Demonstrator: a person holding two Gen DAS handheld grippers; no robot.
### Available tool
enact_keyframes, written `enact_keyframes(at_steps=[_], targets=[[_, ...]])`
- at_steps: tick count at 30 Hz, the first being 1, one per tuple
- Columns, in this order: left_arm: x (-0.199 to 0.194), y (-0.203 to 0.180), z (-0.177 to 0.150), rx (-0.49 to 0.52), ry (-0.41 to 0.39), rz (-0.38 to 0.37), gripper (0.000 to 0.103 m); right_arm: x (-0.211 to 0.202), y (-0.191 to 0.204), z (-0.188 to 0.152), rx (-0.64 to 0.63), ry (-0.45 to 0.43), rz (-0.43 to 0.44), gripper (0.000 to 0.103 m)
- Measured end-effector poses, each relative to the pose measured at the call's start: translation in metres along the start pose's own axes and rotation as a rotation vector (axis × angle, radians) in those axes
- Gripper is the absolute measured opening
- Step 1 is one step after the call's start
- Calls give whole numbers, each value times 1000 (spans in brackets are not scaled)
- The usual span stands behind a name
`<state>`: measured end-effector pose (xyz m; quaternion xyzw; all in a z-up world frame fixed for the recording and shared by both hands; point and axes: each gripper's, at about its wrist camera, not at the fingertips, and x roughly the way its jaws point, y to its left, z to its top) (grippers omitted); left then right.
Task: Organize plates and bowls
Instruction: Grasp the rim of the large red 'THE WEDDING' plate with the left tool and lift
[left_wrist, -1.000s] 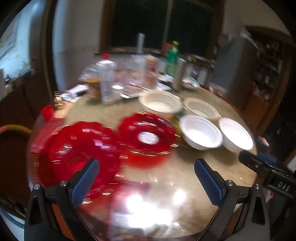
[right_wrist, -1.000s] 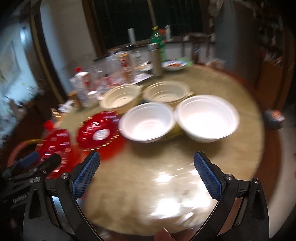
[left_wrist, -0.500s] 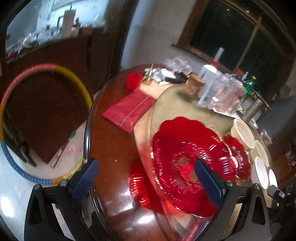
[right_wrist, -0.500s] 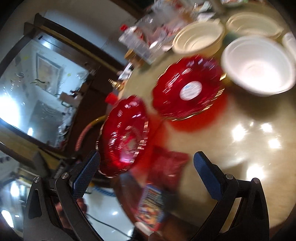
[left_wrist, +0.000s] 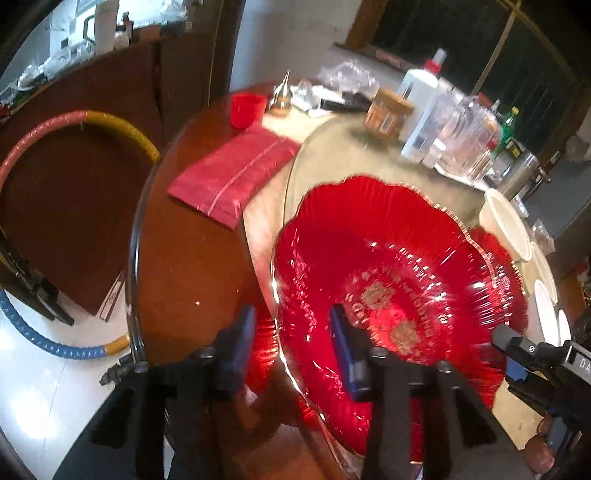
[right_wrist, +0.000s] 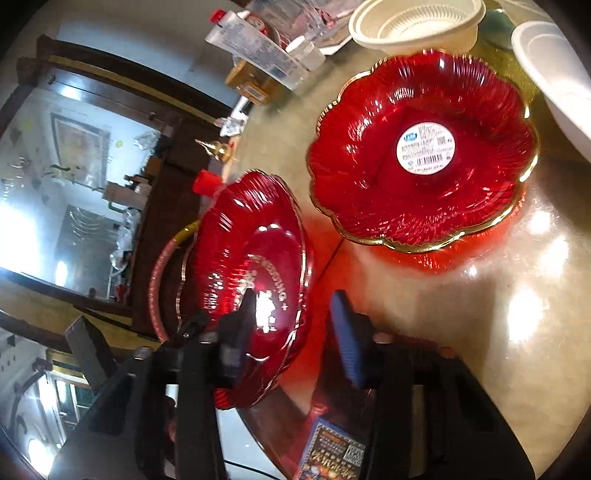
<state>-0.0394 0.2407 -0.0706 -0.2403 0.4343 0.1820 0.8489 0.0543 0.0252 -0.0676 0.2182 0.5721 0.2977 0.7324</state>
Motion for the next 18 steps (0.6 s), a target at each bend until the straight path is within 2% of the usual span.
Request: enact_keyframes(at_steps=[2,4,5,9,15,18], targets=[[7,1,-1,1,22,-16,22,5,-1,1,-7,5,-24,21],[6,0,-2,6,15,-37,15,7,-2,0,-9,-2,-35,16],[5,-2,-2,17,9,-31,14,8,-1,0,-12,-5,-34,13],[0,-2,0,14,-10,-43,13,7,7,-1,-49,-35,-74,12],[-22,-4,9,35,-92,-41,13,-3,24,-1,-99,-72,-51,12],[-21,-3,11,30,-95,-37,13,-5,28,1,-112,-77,-47,12]])
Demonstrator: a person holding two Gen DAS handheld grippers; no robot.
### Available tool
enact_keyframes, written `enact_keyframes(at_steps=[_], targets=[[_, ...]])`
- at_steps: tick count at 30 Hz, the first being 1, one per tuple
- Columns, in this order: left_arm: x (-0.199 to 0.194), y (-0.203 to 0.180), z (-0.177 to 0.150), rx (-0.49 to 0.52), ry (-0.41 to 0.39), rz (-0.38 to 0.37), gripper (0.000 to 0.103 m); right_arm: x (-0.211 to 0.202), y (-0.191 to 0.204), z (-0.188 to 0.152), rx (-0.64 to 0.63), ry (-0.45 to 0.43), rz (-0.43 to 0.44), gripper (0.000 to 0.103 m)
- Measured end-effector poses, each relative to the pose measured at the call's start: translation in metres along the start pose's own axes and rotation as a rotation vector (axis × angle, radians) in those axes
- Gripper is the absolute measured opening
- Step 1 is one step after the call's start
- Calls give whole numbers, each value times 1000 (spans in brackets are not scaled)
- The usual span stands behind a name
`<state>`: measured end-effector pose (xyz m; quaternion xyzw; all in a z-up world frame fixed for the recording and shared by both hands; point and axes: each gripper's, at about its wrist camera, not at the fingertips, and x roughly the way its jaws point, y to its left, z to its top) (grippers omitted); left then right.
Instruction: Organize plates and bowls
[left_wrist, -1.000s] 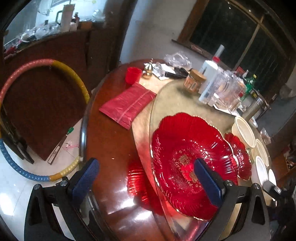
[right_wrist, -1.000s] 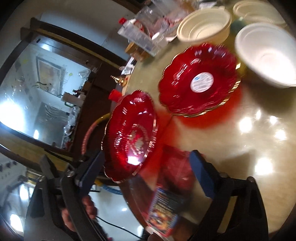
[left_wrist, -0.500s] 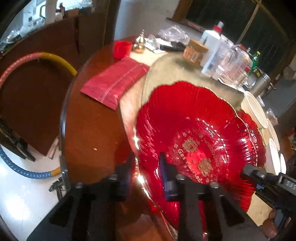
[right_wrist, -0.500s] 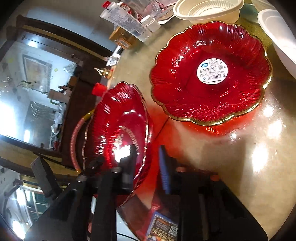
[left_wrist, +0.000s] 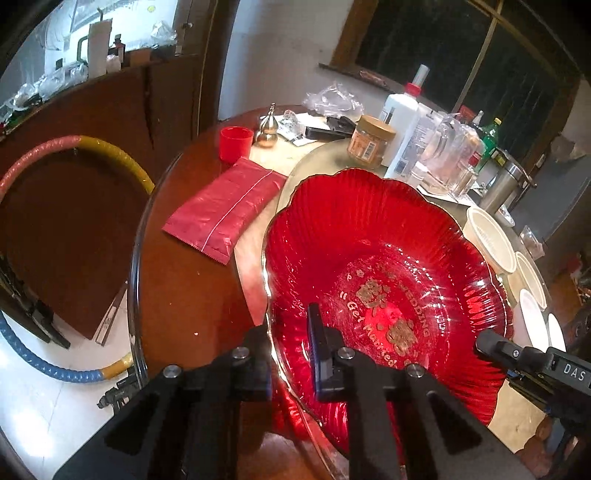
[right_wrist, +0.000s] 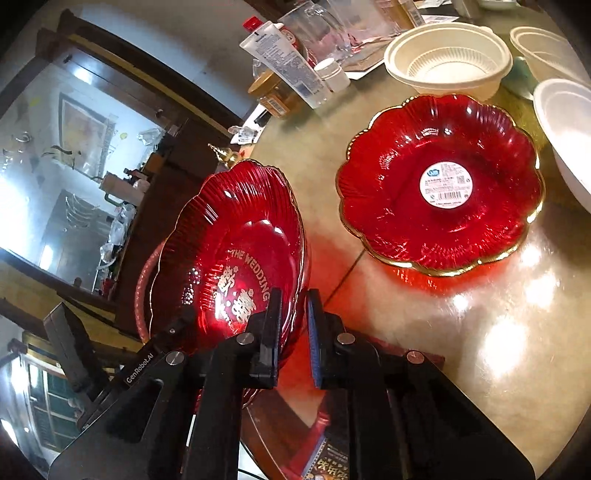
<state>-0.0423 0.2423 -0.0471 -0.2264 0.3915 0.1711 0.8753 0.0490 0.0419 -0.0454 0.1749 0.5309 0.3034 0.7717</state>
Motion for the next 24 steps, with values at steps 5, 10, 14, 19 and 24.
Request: enact_keyframes(at_steps=[5,10,14,19,24], targets=[[21,7,-7,-19,57,11,15,13,-8,-4,21,36,-5,13],[29,9,-11,-21,63,26,19,20,-14,-5,39,68,9,14],[28,10,-10,-23,73,40,45,18,-16,-6,53,76,22,16],[6,28,-8,-108,-16,78,80,-7,-29,-8,88,21,83,52],[-37,42,1,-206,-178,67,80,-51,-52,-11,142,-81,149,66]])
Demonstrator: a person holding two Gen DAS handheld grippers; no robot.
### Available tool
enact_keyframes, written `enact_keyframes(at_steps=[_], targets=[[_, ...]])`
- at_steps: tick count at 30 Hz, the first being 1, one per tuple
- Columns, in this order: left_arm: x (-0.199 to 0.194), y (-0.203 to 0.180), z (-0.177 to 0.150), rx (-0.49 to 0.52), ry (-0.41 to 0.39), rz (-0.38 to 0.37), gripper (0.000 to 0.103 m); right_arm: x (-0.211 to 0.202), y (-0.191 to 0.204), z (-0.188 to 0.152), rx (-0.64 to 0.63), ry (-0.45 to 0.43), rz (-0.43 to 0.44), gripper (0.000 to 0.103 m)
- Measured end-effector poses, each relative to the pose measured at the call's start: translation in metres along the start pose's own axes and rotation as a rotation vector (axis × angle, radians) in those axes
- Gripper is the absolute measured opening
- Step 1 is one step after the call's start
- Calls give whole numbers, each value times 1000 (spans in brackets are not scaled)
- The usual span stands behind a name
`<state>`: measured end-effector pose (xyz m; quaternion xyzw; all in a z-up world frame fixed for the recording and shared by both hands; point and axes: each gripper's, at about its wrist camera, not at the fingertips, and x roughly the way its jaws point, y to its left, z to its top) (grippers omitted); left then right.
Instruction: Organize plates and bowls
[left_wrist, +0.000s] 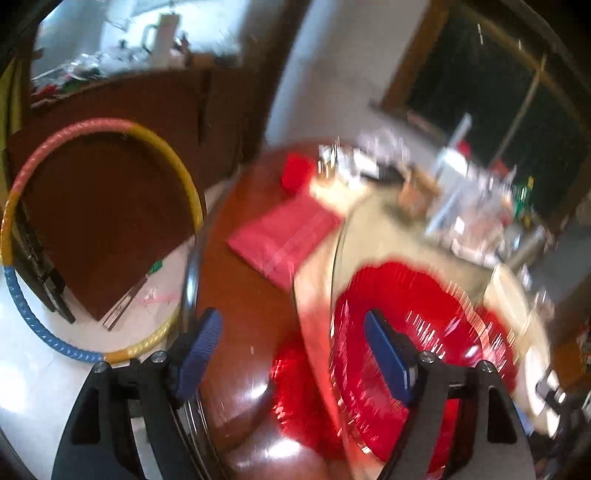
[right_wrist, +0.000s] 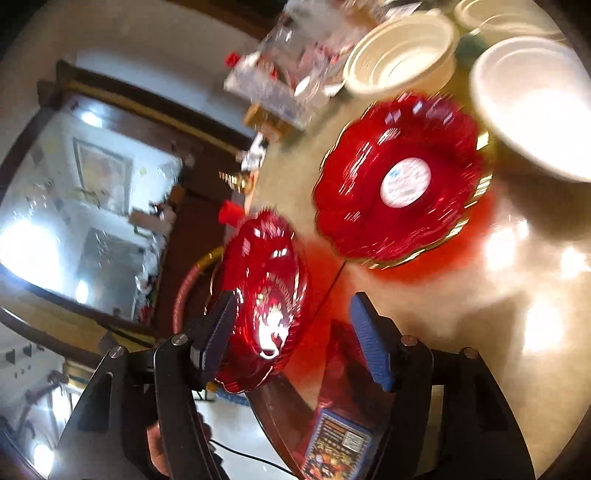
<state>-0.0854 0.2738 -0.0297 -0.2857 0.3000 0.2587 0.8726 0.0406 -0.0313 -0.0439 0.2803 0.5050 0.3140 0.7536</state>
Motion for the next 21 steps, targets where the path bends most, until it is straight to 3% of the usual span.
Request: enact_keyframes(at_steps=[4,7,11,14,18,21], targets=[[-27,-26,16,36,-95,-111,86,-31,-18,8,59,-103,20,69],[-28,-77,23,181,-54,-231,88,-40,-32,17,107,-129,11,69],[-13,-144,34,349,80,-360,89,-37,-49,25,169,-117,24,69],[12,-186,44,368,230,-437,89,-34,-57,34,220,-103,45,69],[52,-233,45,409,408,-452,89,-26,-62,44,245,-99,55,68],[78,-251,28,432,510,-403,89,-22,-71,47,264,-96,88,69]])
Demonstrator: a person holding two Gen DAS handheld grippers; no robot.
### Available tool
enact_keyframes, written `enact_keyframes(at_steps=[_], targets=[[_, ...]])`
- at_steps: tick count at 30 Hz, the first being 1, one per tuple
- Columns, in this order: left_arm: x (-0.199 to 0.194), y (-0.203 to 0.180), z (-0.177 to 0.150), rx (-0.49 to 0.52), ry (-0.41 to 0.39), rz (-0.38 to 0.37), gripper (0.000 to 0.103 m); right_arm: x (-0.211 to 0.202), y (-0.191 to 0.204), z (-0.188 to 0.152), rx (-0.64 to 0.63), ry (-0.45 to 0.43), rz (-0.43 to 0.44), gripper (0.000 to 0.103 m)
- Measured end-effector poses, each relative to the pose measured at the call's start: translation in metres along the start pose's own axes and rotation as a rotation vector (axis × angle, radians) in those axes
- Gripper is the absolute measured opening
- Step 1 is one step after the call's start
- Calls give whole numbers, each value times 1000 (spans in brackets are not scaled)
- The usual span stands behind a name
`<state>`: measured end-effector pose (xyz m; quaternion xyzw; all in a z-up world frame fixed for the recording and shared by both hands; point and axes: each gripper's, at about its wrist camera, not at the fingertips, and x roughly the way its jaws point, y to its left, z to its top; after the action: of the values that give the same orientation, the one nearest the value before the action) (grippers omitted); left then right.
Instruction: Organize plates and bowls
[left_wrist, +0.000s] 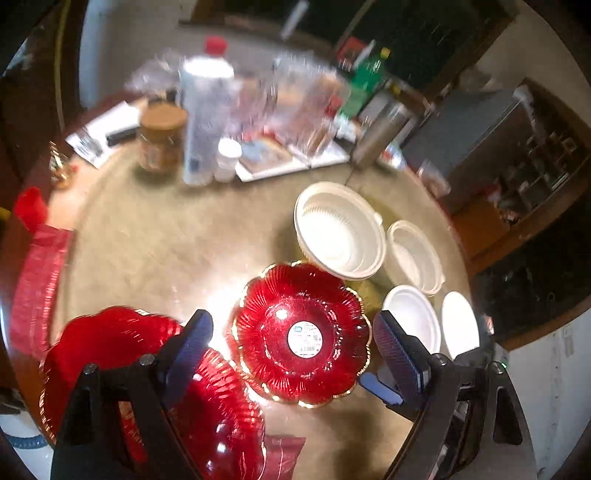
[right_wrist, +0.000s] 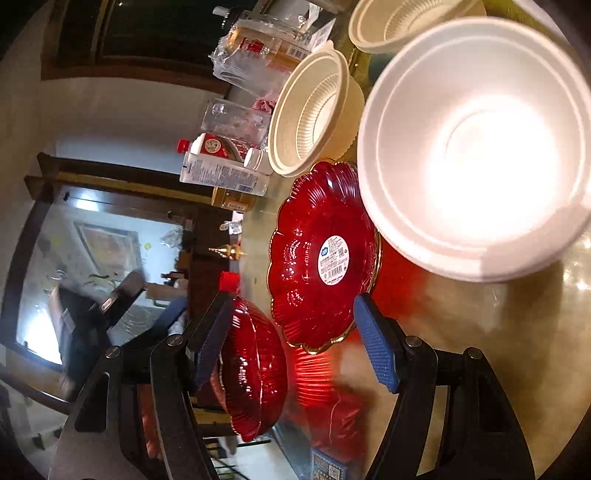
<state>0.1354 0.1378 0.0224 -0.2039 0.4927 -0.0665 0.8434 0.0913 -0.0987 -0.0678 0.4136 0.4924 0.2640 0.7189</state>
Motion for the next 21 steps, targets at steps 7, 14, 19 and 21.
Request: enact_keyframes(at_steps=[7,14,19,21], targets=[[47,3,10,14,101,51,87,-1,-6,5,1,0,42,69],[72,0,6,36,156,76,85,-15,-17,9,60,-41,80,69],[85,-3,3,52,191,90,85,-28,-17,8,61,-101,1,69],[90,-1,2,54,201,92,84,-24,-18,9,55,-90,-35,69]])
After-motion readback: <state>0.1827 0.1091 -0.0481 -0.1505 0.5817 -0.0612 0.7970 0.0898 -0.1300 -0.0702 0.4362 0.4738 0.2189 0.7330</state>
